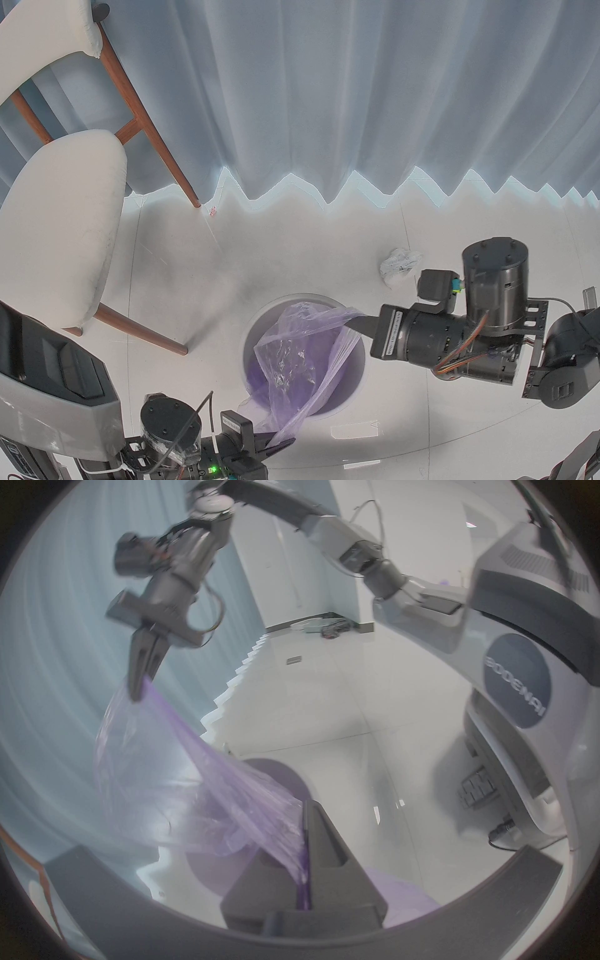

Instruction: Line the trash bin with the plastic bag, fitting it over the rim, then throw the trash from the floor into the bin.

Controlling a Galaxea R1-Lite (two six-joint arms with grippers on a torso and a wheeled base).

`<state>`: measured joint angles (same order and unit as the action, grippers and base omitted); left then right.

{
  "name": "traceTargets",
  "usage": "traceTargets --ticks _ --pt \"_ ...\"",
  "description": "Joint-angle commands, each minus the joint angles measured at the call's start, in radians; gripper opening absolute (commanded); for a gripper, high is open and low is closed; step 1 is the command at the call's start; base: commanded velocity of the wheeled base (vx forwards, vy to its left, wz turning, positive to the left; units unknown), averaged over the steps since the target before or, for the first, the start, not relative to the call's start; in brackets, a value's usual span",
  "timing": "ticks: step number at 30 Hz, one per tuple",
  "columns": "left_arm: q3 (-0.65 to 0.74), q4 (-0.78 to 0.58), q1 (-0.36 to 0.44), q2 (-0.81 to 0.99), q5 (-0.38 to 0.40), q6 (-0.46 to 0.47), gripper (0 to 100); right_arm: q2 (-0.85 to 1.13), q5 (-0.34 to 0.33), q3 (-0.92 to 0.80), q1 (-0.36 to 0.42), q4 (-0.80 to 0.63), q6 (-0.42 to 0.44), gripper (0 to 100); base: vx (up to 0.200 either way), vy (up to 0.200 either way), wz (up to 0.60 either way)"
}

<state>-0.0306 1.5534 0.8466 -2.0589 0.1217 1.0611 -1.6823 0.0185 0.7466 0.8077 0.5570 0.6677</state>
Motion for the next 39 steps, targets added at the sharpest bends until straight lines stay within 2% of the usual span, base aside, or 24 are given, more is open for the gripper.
traceTargets --ticks 1,2,3,5,6,7,8,9,10,11,13,15,17,18,21,22,24,25,28,29,30,34,37,39 --pt "-0.1 -0.007 -0.057 0.011 -0.017 -0.07 0 0.104 -0.025 -0.078 -0.039 0.03 0.02 0 0.0 0.0 0.0" --pt "-0.143 -0.007 -0.047 0.028 -0.057 -0.118 0 0.112 -0.029 -0.11 -0.039 0.073 0.021 0 0.0 0.0 0.0" --pt "-0.143 -0.007 -0.047 0.028 -0.057 -0.118 0 0.112 -0.029 -0.11 -0.039 0.073 0.021 0 0.0 0.0 0.0" --pt "-0.201 -0.01 0.011 0.052 -0.198 -0.24 0 0.096 -0.04 -0.161 -0.039 0.175 0.023 0 0.0 0.0 0.0" --pt "-0.216 -0.01 0.026 0.048 -0.24 -0.288 0 0.089 -0.042 -0.177 -0.039 0.202 0.021 0 0.0 0.0 0.0" --pt "-0.216 -0.01 0.026 0.048 -0.24 -0.288 0 0.089 -0.042 -0.177 -0.039 0.202 0.021 0 0.0 0.0 0.0" --pt "-0.238 -0.018 0.037 0.033 -0.289 -0.365 0 0.072 -0.04 -0.205 -0.039 0.241 0.02 0 0.0 0.0 0.0" --pt "-0.245 -0.019 0.037 0.025 -0.295 -0.382 0 0.067 -0.04 -0.211 -0.039 0.248 0.018 0 0.0 0.0 0.0" --pt "-0.27 -0.016 0.034 -0.003 -0.295 -0.428 0 0.052 -0.04 -0.23 -0.039 0.271 0.013 0 0.0 0.0 0.0" --pt "-0.276 -0.015 0.032 -0.004 -0.297 -0.435 0 0.05 -0.04 -0.233 -0.039 0.276 0.013 0 0.0 0.0 0.0" --pt "-0.364 -0.029 0.028 -0.012 -0.298 -0.523 0 0.041 -0.038 -0.253 -0.039 0.304 0.013 0 0.0 0.0 0.0" --pt "-0.431 -0.095 0.028 -0.003 -0.298 -0.604 0 0.044 -0.04 -0.26 -0.039 0.319 0.02 0 0.0 0.0 0.0" --pt "-0.463 -0.156 0.026 0.014 -0.298 -0.636 0 0.044 -0.04 -0.262 -0.039 0.322 0.023 0 0.0 0.0 0.0" --pt "-0.499 -0.271 0.02 0.08 -0.298 -0.688 0 0.044 -0.042 -0.262 -0.039 0.322 0.026 0 0.0 0.0 0.0" --pt "-0.508 -0.421 0.017 0.157 -0.294 -0.78 0 0.038 -0.042 -0.268 -0.036 0.322 0.038 0 0.0 0.0 0.0" --pt "-0.508 -0.489 0.022 0.195 -0.292 -0.84 0 0.027 -0.043 -0.27 -0.033 0.322 0.046 0 0.0 0.0 0.0" --pt "-0.506 -0.547 0.02 0.233 -0.28 -0.902 0 0.016 -0.043 -0.271 -0.031 0.323 0.05 0 0.0 0.0 0.0" --pt "-0.499 -0.605 0.009 0.266 -0.244 -0.96 0 0.01 -0.045 -0.28 -0.031 0.328 0.058 0 0.0 0.0 0.0" --pt "-0.485 -0.635 -0.026 0.283 -0.212 -1.006 0 0.006 -0.043 -0.286 -0.036 0.348 0.069 0 0.0 0.0 0.0" --pt "-0.465 -0.625 -0.075 0.276 -0.2 -1.012 0 0.004 -0.04 -0.293 -0.038 0.374 0.079 0 0.0 0.0 0.0" --pt "-0.462 -0.621 -0.083 0.276 -0.198 -1.017 0 0.004 -0.04 -0.299 -0.038 0.38 0.081 0 0.0 0.0 0.0" --pt "-0.413 -0.573 -0.138 0.28 -0.174 -1.116 0 0.015 -0.042 -0.377 -0.036 0.445 0.058 0 0.0 0.0 0.0" --pt "-0.367 -0.55 -0.167 0.281 -0.166 -1.083 0 0.003 -0.046 -0.4 -0.028 0.512 0.061 0 0.0 0.0 0.0" --pt "-0.328 -0.507 -0.153 0.283 -0.157 -1.089 0 -0.025 -0.054 -0.421 -0.027 0.538 0.061 0 0.0 0.0 0.0"
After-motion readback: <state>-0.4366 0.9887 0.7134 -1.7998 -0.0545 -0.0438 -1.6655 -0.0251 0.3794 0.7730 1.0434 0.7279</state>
